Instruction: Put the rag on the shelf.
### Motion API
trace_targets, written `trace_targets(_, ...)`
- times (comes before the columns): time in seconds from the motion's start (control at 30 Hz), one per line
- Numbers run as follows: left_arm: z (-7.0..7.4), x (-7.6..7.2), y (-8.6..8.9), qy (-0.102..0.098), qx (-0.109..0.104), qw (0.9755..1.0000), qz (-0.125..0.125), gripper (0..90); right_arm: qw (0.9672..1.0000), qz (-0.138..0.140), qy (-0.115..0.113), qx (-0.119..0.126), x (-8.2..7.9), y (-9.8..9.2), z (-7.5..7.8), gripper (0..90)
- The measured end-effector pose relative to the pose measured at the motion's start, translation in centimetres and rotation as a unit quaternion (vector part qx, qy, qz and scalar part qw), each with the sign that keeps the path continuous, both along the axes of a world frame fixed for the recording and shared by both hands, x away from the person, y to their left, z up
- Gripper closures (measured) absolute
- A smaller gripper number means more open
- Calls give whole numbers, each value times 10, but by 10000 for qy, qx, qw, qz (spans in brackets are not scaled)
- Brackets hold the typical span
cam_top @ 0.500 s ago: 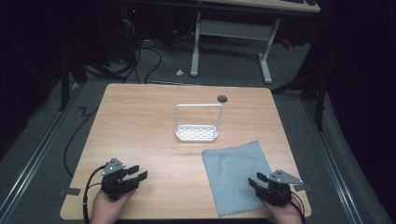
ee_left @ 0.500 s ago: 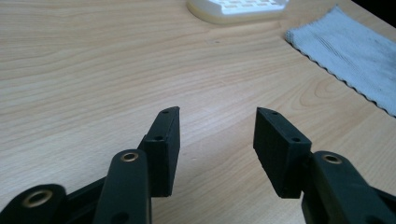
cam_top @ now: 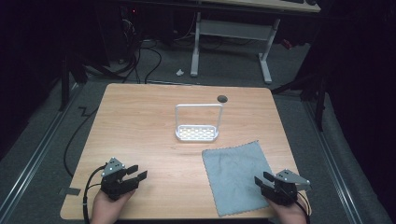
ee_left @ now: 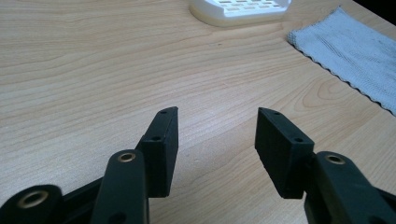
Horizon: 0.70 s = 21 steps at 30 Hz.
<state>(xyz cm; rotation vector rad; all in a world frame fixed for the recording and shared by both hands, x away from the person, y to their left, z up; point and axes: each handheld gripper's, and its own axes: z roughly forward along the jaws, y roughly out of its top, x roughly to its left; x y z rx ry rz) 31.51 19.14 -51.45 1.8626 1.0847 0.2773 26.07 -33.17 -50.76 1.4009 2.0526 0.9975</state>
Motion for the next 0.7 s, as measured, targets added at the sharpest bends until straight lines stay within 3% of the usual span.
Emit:
trace_targets(0.23, -1, 0, 0, -42, 93, 9999, 3, 486, 10000, -49, -33, -74, 1, -3, 0, 548)
trace_targets(0.33, -1, -1, -2, -172, 385, 9991, 18, 483, 9997, -184, -51, -138, 5, -14, -1, 560)
trace_targets(0.43, -3, 0, 0, -150, 368, 9992, 10, 483, 9990, -397, -51, -213, 8, -26, -3, 639)
trace_targets(0.57, -4, 2, 1, -84, 301, 9995, 75, 469, 9979, -579, 38, -288, 12, -39, -4, 871)
trace_targets(0.7, -1, 2, -1, -59, 231, 9997, 10, 467, 9971, -629, 143, -403, 16, -43, -6, 900)
